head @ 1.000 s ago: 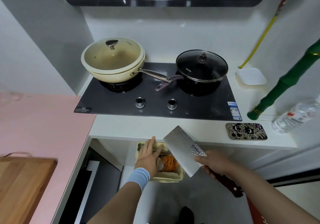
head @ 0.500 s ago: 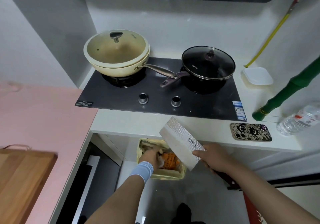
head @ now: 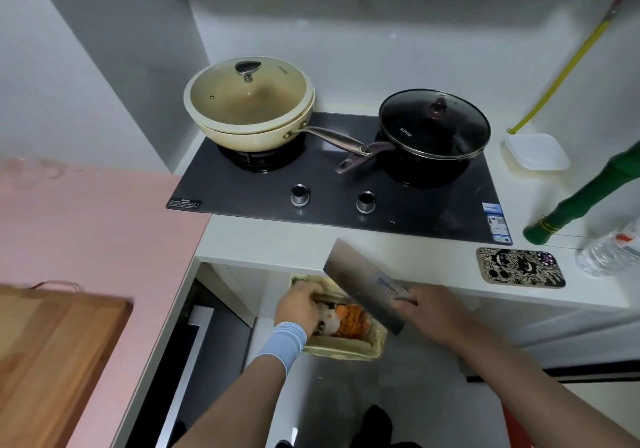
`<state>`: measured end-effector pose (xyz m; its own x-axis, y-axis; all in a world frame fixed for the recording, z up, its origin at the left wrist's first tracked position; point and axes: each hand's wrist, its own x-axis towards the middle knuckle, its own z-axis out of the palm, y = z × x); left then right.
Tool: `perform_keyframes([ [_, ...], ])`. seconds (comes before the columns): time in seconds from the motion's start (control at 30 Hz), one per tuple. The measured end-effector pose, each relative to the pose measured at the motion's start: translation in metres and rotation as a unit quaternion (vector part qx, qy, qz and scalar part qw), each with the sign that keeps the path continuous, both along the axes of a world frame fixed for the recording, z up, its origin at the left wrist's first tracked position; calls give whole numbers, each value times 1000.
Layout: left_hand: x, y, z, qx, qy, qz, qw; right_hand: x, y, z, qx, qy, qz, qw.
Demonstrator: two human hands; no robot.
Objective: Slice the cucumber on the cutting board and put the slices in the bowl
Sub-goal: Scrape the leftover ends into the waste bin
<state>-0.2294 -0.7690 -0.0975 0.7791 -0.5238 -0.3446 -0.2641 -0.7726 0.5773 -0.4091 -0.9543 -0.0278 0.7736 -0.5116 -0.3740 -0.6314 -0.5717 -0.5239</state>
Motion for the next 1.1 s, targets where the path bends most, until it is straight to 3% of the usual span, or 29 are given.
perform_keyframes([
  [0.1, 16, 13, 15, -100, -40, 169, 980, -7, 2, 5, -122, -10, 122, 985],
  [0.17, 26, 24, 28, -130, -49, 209, 968, -15, 3, -4, -237, -58, 199, 949],
  [0.23, 35, 31, 36, -180, -69, 178, 965, -24, 8, -13, -291, -85, 250, 920],
  [0.33, 29, 32, 38, -221, -107, 20, 969, -25, 24, -20, -344, -99, 297, 885],
  [0.47, -10, 25, 24, -176, -169, -195, 950, -19, 45, -22, -405, -125, 352, 835],
  [0.6, -47, 25, 13, -107, -170, -296, 934, -18, 54, -28, -436, -153, 372, 805],
  [0.7, -59, 28, 9, -60, -168, -312, 933, -18, 56, -26, -450, -178, 355, 800],
  [0.97, -39, 39, -4, 53, -123, -222, 966, -17, 47, -21, -470, -170, 363, 787],
  [1.1, -24, 51, -12, 102, -109, -218, 965, -21, 40, -26, -466, -175, 332, 801],
])
